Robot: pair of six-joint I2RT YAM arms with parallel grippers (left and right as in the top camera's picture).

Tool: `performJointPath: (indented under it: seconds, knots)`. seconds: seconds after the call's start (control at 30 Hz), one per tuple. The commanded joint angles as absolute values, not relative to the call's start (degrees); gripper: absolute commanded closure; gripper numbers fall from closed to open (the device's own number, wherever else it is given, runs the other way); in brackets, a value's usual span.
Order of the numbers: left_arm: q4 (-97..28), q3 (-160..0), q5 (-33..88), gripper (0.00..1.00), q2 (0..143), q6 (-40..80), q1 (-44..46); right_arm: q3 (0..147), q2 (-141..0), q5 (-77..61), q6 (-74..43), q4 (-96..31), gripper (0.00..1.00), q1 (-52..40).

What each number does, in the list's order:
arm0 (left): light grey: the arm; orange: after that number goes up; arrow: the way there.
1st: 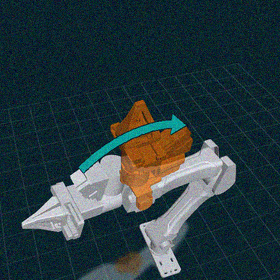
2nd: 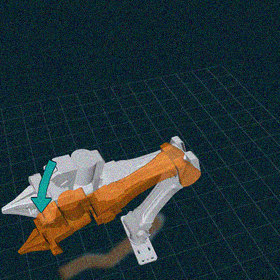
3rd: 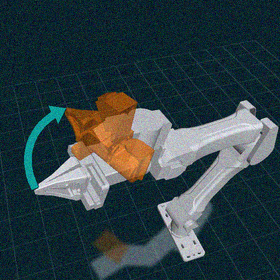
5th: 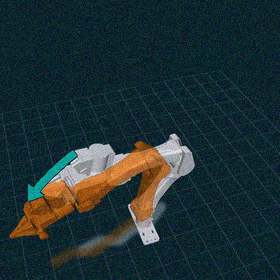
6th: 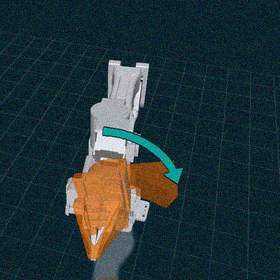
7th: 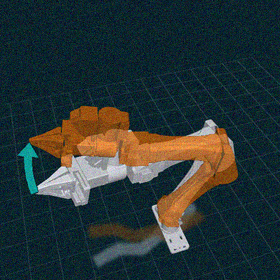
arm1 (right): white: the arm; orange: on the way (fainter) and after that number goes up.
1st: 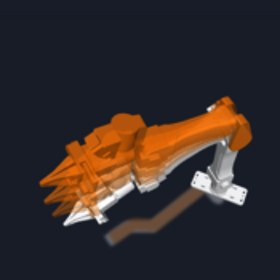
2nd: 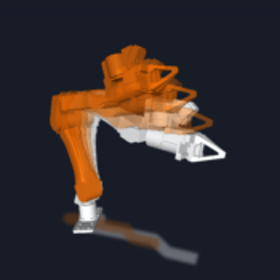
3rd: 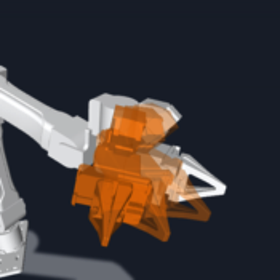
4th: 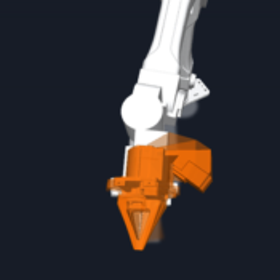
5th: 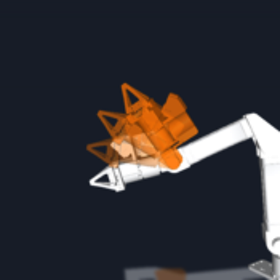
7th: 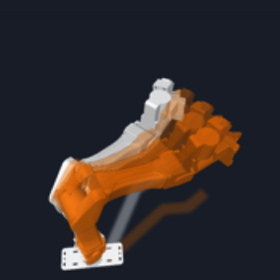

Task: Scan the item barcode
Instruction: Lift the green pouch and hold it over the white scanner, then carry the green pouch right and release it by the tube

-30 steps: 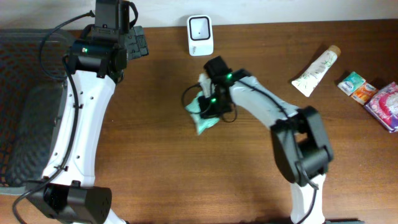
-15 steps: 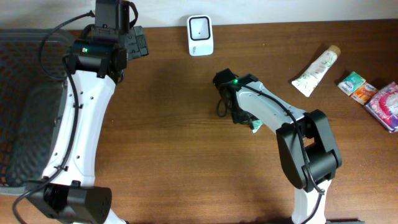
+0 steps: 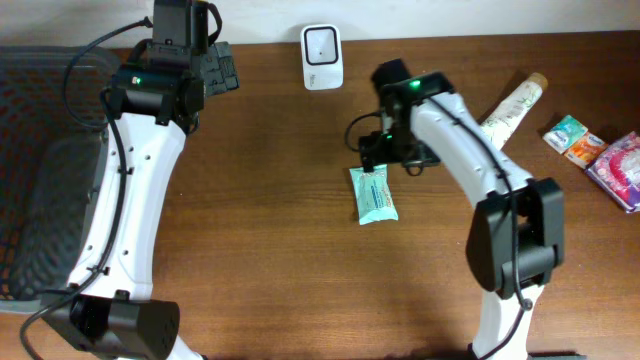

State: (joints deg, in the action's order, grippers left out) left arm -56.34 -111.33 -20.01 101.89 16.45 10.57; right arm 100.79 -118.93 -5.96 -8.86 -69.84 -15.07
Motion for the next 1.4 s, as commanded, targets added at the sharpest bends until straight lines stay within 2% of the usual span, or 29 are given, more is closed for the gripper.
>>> performJointPath:
  seconds: [0.0,0.1,0.17,0.23,0.3,0.37,0.4,0.47,0.5,0.53,0.57,0.67,0.8,1.0,1.07,1.2,1.37]
  knots:
    - [-56.27,-111.55,-20.38,0.01,101.89,15.75,10.44,95.18,-118.67,-25.43,5.67,-68.49,0.05,-8.8]
    - [-56.27,-111.55,-20.38,0.01,101.89,15.77,10.41,82.32,-118.67,-43.05,7.35,-56.16,0.16,-1.58]
    - [-56.27,-111.55,-20.38,0.01,101.89,15.77,10.41,76.86,-118.67,-50.33,7.44,-49.17,0.17,-0.23]
    - [-56.27,-111.55,-20.36,0.01,101.89,15.75,10.44,72.99,-118.67,-50.74,6.39,-45.08,0.18,-1.52]
    - [-56.27,-111.55,-20.38,0.01,101.89,15.77,10.44,71.22,-118.67,-44.71,1.67,-42.54,0.3,-3.44]
    - [-56.27,-111.55,-20.38,0.01,101.89,15.77,10.44,70.35,-118.67,-38.94,-3.53,-39.7,0.31,-5.67]
    - [-56.27,-111.55,-20.38,0.01,101.89,15.77,10.41,70.28,-118.74,-38.89,-3.53,-38.54,0.36,-7.01]
    - [-56.27,-111.55,-20.38,0.01,101.89,15.77,10.44,70.28,-119.44,-35.22,-7.62,-36.18,0.7,-10.44]
    - [-56.27,-111.55,-20.38,0.01,101.89,15.77,10.44,70.28,-120.01,-35.29,-7.64,-35.83,0.74,-11.33]
    - [-56.27,-111.55,-20.36,0.01,101.89,15.75,10.44,70.28,-120.68,-35.29,-8.05,-35.18,0.89,-12.64]
    - [-56.27,-111.55,-20.38,0.01,101.89,15.77,10.44,70.28,-121.3,-35.24,-9.08,-34.57,0.96,-13.72]
    - [-56.27,-111.55,-20.38,0.01,101.89,15.77,10.41,72.34,-120.18,-36.8,-13.65,-32.91,0.96,-14.92]
    - [-56.27,-111.55,-20.36,0.01,101.89,15.77,10.41,92.92,-118.65,-38.13,-15.59,-29.43,0.96,-14.94]
    - [-56.27,-111.55,-20.38,0.01,101.89,15.77,10.44,95.94,-123.09,-33.36,-40.45,8.34,0.96,-14.94]
    - [-56.27,-111.55,-20.38,0.01,101.89,15.77,10.41,104.33,-129.45,-31.42,-42.52,8.49,0.96,-14.94]
    - [-56.27,-111.55,-20.38,0.01,101.89,15.75,10.44,120.75,-141.71,-29.21,-42.52,0.58,0.96,-14.87]
    - [-56.27,-111.55,-20.38,0.01,101.89,15.77,10.44,121.19,-143.7,-29.52,-42.87,-1.34,0.96,-14.59]
